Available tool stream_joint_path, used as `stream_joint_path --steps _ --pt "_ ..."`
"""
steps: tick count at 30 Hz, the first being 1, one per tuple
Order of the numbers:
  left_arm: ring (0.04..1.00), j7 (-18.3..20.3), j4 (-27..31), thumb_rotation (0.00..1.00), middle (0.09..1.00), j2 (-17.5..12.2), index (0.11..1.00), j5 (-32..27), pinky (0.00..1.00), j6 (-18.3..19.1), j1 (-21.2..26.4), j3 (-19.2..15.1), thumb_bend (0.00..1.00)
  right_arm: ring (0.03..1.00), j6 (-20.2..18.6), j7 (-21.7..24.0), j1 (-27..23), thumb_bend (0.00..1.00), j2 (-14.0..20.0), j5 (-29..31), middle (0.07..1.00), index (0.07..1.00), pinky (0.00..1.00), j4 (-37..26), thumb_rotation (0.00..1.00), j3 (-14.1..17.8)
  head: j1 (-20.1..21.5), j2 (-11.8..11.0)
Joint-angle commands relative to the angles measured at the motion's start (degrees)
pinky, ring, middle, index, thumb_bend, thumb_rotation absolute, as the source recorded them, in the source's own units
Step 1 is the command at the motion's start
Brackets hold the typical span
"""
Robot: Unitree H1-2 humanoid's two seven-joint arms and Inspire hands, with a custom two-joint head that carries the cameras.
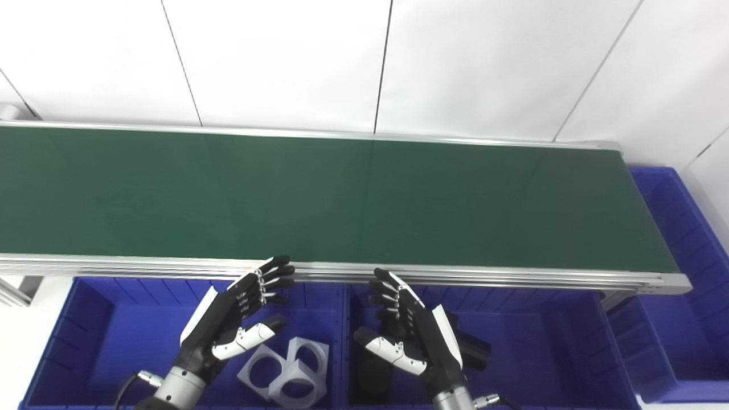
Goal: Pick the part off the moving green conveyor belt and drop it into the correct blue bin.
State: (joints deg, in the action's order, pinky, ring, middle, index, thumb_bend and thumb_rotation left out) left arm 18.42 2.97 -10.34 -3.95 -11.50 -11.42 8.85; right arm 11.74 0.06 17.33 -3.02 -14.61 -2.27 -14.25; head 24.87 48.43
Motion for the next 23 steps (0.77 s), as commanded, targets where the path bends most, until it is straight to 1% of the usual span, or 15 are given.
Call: stream_joint_path --steps 1,4,7,11,14,17,19,23 --pt "0.797 0.1 2.5 0.54 0.84 0.0 0.867 -0.4 0.69 0.1 0.0 0.3 0.84 0.771 -0.8 0.0 0.0 0.71 -0.4 0.4 0.826 0.875 0.68 -2.8 0.54 0.0 -1.1 0.6" --pt "0.795 0.2 3.6 0.52 0.84 0.2 0.871 -0.6 0.7 1.0 -0.4 0.7 0.86 0.772 -1.5 0.1 0.3 0.71 0.0 0.4 0.826 0.874 0.69 -3.9 0.55 0.1 -2.2 1.1" --pt "0.8 0.0 4.3 0.51 0.851 0.5 0.876 -0.4 0.71 1.8 -0.9 1.0 0.87 0.768 -1.0 0.1 0.3 0.7 0.5 0.6 0.819 0.872 0.68 -4.2 0.53 0.2 -3.8 1.3" --pt "0.797 -0.4 3.4 0.5 0.851 1.1 0.877 0.2 0.7 0.6 -1.0 1.2 0.87 0.766 -0.6 0.2 0.5 0.7 1.0 1.1 0.816 0.872 0.68 -4.2 0.53 0.3 -5.2 1.0" --pt "0.802 -0.6 3.5 0.49 0.855 1.5 0.877 0.5 0.71 0.7 -1.3 1.5 0.87 0.765 -0.4 0.2 0.6 0.7 1.2 1.6 0.816 0.872 0.68 -4.1 0.52 0.4 -6.8 0.2" --pt "0.808 -0.6 3.7 0.48 0.855 1.8 0.877 0.7 0.73 0.9 -1.6 1.8 0.88 0.765 -0.2 0.1 0.8 0.7 1.5 1.7 0.816 0.871 0.68 -4.1 0.52 0.4 -7.3 -0.1" --pt "0.808 -0.7 4.1 0.48 0.852 2.0 0.875 1.1 0.74 0.9 -2.0 2.0 0.89 0.763 0.4 0.0 0.9 0.69 1.7 1.9 0.814 0.871 0.68 -3.9 0.52 0.4 -8.5 -0.9" --pt "0.809 -1.1 5.3 0.48 0.847 2.6 0.869 1.3 0.74 1.3 -2.8 2.4 0.9 0.764 1.6 0.1 1.1 0.69 1.9 3.1 0.815 0.87 0.68 -3.3 0.51 0.5 -9.5 -1.4"
